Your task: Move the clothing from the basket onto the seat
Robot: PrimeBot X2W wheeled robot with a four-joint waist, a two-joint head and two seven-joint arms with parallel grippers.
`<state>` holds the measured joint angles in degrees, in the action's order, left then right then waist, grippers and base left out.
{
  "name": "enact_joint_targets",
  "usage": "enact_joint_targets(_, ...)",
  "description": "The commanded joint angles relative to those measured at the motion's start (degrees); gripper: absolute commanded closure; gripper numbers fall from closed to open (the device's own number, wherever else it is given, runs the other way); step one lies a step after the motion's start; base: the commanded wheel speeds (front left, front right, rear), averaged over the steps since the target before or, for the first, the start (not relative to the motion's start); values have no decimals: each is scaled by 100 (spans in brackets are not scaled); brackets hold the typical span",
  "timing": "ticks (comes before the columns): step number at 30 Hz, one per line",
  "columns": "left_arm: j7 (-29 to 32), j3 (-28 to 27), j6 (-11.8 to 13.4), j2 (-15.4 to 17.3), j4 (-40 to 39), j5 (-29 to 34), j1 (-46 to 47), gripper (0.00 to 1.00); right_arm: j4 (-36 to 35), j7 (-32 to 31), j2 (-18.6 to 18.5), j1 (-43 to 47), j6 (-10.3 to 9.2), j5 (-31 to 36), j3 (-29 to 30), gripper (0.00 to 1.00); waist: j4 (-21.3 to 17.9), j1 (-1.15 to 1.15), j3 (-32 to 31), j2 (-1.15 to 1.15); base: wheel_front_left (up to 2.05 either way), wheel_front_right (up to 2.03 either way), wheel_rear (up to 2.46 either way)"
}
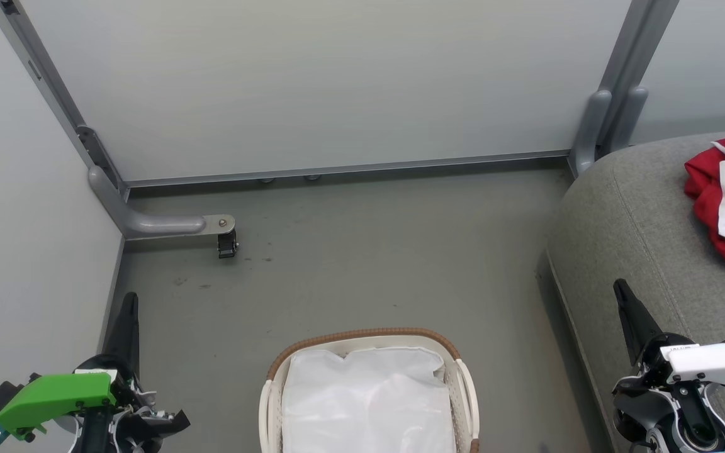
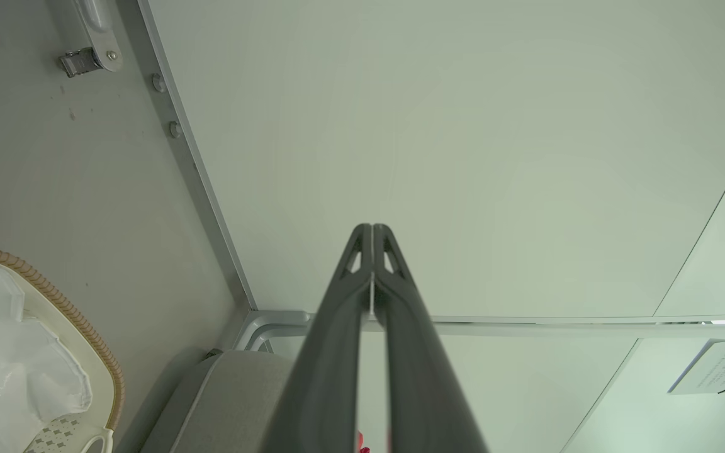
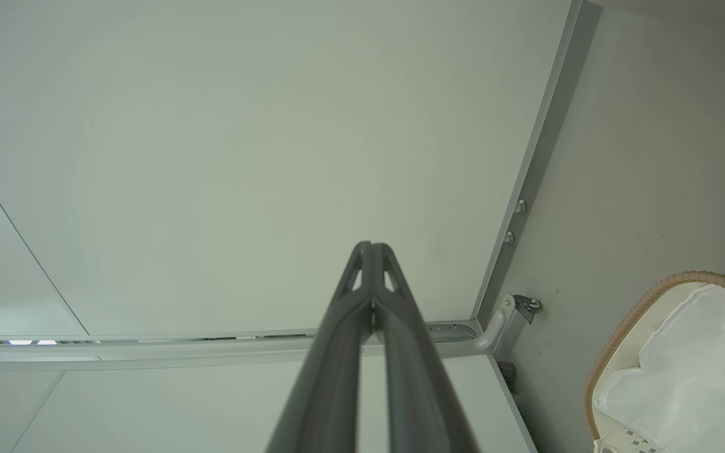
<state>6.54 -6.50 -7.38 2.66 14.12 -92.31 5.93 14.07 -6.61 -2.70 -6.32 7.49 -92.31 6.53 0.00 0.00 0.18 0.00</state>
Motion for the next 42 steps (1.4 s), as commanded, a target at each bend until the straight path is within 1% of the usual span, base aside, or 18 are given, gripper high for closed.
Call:
enact_joint_targets(1, 20, -12, -22, 40, -14, -19, 66, 100, -19, -9, -34, 23, 0, -18, 11, 100, 0, 0, 0, 0, 0, 0, 0)
enact_joint_targets(42, 19, -12, -22, 40, -14, -20, 65, 100, -18, -8, -34, 23, 0, -20, 10, 100, 0, 0, 0, 0, 0, 0, 0)
